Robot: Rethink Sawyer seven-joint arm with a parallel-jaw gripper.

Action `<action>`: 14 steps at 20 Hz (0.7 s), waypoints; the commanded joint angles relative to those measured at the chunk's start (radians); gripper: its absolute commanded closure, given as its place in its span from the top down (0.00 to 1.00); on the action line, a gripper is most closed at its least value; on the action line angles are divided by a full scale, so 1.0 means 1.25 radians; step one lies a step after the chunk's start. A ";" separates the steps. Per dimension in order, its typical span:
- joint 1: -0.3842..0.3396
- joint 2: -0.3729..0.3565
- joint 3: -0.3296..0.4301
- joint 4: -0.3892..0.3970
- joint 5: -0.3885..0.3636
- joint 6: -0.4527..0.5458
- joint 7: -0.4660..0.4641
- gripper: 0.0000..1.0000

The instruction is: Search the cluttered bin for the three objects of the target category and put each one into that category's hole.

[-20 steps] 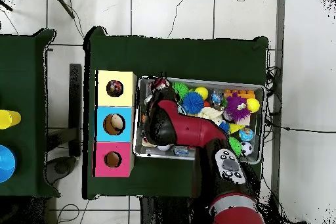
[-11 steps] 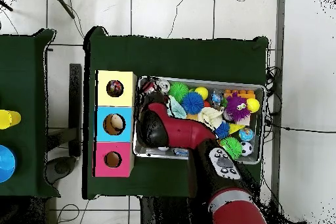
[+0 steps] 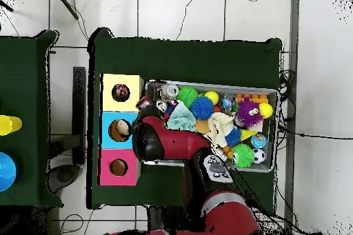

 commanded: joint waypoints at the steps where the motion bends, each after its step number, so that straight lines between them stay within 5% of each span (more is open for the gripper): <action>1: 0.055 0.040 -0.052 -0.012 0.054 0.042 0.077 1.00; 10: 0.094 0.048 -0.108 -0.036 0.062 0.033 0.059 1.00; 14: 0.088 0.043 -0.119 -0.027 0.097 -0.003 0.107 1.00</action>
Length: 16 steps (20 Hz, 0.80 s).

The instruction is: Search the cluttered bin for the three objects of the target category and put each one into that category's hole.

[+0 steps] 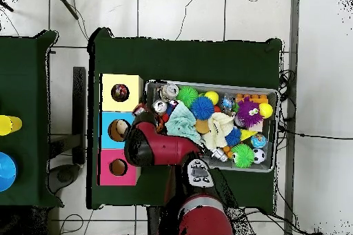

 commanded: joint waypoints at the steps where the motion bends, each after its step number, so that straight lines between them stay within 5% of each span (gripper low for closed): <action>1: -0.007 0.031 -0.029 -0.027 0.064 -0.003 0.107 1.00; 16: 0.082 0.097 -0.174 -0.082 0.102 -0.085 0.057 1.00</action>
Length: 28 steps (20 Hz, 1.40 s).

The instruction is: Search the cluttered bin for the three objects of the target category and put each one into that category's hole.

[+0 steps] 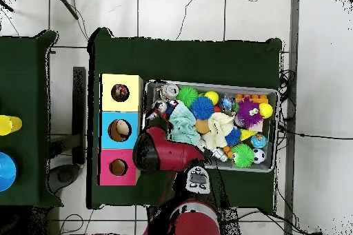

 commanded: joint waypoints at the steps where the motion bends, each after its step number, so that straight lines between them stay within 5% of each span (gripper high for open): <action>1: 0.023 0.057 -0.048 -0.082 0.051 -0.060 0.057 1.00; 7: 0.027 0.068 -0.053 -0.099 0.045 -0.023 0.053 1.00; 14: 0.064 0.099 -0.102 -0.128 0.047 -0.102 0.048 1.00; 28: 0.043 0.118 -0.085 -0.152 -0.002 -0.147 0.047 1.00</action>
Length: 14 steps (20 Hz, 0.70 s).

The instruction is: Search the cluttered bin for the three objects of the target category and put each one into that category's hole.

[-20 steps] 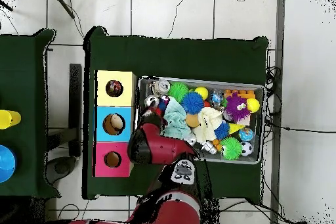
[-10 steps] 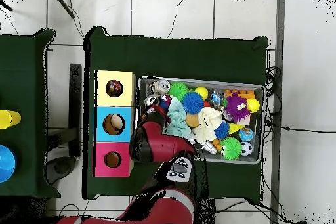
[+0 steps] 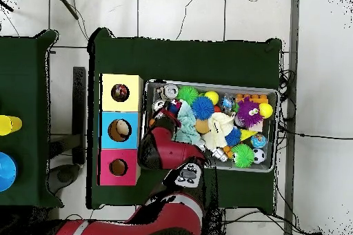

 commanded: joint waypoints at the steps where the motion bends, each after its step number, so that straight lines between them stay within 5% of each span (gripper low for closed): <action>1: -0.019 0.027 0.018 -0.087 -0.010 -0.079 0.047 1.00; 11: 0.016 0.048 -0.035 -0.101 0.022 -0.174 0.040 1.00; 14: 0.064 0.080 -0.117 -0.106 0.121 -0.291 0.013 1.00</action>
